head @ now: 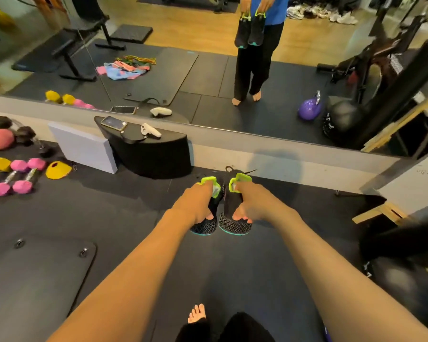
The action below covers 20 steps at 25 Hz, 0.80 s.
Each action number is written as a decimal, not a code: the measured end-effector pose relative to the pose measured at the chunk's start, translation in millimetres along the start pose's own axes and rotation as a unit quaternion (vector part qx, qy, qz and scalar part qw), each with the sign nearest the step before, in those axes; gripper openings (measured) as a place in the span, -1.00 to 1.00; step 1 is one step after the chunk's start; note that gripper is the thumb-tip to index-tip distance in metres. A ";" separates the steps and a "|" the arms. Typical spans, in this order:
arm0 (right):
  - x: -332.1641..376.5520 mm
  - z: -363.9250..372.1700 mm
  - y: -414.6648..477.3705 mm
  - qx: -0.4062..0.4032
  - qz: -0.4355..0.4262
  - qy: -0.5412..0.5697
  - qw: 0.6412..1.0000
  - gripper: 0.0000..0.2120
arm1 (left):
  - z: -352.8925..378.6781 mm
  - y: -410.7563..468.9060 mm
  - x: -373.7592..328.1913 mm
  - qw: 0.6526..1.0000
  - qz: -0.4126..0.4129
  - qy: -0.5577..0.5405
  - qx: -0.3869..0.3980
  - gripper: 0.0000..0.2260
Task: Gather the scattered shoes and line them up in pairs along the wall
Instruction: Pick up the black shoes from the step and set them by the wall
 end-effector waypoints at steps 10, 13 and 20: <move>-29.8 -31.5 241.6 -0.039 -0.018 -0.095 0.995 -0.52 | -4.5 231.5 63.0 0.999 -0.038 -0.014 0.000 -0.43; -52.7 -11.2 320.5 -0.040 -0.021 -0.106 0.993 -0.60 | 29.0 302.3 97.3 0.999 -0.045 -0.025 0.007 -0.56; -154.2 111.9 516.3 -0.087 0.035 -0.105 0.990 -0.68 | 177.0 475.2 206.5 0.997 -0.066 -0.025 -0.012 -0.61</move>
Point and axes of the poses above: each hand's wrist, its own y-axis towards the middle knuckle, its own z-axis out of the palm, x = y × z, the point moved 10 cm from there along y, towards the middle knuckle, and after that the axes turned 1 degree about y, right-handed, at the moved point
